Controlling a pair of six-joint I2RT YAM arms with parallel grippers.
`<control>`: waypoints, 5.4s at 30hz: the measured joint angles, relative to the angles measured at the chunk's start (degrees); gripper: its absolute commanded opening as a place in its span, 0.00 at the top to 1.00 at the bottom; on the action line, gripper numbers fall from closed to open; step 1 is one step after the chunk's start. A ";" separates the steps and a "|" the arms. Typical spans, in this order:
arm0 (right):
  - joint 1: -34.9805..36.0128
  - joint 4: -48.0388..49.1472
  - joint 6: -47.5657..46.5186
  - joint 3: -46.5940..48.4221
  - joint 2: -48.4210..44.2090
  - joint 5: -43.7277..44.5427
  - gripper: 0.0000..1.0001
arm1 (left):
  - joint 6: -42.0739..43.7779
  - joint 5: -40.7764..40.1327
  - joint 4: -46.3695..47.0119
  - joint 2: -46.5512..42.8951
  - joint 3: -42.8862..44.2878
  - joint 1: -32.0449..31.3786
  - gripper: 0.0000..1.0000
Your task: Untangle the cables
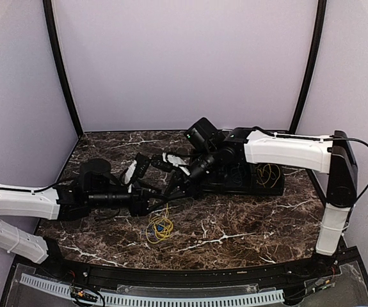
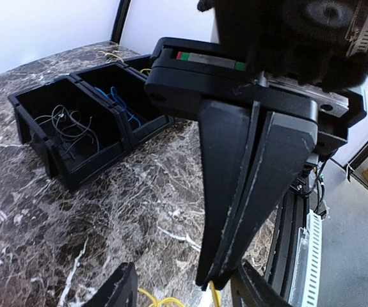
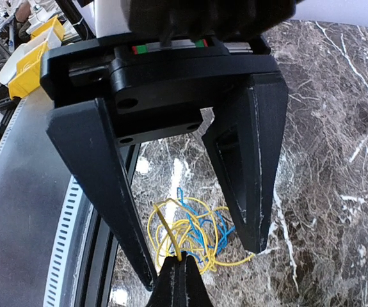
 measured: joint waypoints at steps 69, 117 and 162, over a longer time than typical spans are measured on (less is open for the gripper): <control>-46.77 6.19 14.34 14.67 -28.65 -29.00 1.00 | -1.70 -6.80 8.48 38.21 22.73 -5.03 0.42; -72.00 32.87 35.36 14.38 -25.81 -26.14 1.00 | -7.93 -21.31 -17.35 30.12 14.05 -6.78 0.83; -63.08 18.71 14.01 1.22 -26.10 -12.66 1.00 | -8.02 -27.17 -19.93 20.11 14.64 -6.78 0.53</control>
